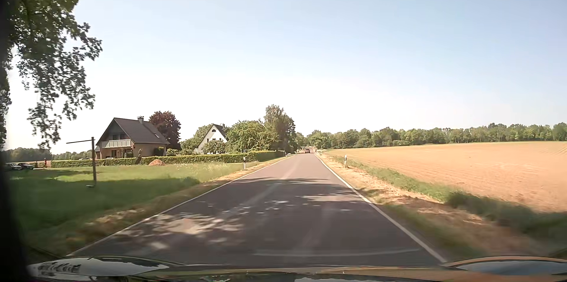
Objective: Follow the waypoints while adhering to traffic rules and regulations
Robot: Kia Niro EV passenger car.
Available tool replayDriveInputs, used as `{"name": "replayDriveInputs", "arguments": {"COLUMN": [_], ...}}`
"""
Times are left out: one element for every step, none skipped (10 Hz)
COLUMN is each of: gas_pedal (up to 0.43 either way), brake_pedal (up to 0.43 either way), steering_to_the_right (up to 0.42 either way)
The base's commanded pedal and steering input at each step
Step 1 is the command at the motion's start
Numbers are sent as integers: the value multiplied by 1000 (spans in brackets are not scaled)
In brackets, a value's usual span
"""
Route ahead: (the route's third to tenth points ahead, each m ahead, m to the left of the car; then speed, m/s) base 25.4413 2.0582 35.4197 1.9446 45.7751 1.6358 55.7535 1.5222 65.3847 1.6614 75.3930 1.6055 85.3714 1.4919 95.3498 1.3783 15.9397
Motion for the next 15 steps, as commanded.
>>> {"name": "replayDriveInputs", "arguments": {"gas_pedal": [339,339,339,331,331,331,331,331,319,319,311,311,299,299,287], "brake_pedal": [0,0,0,0,0,0,0,0,0,0,0,0,0,0,0], "steering_to_the_right": [1,-2,-2,-2,-2,-1,-2,-2,-1,-2,-1,2,2,2,2]}}
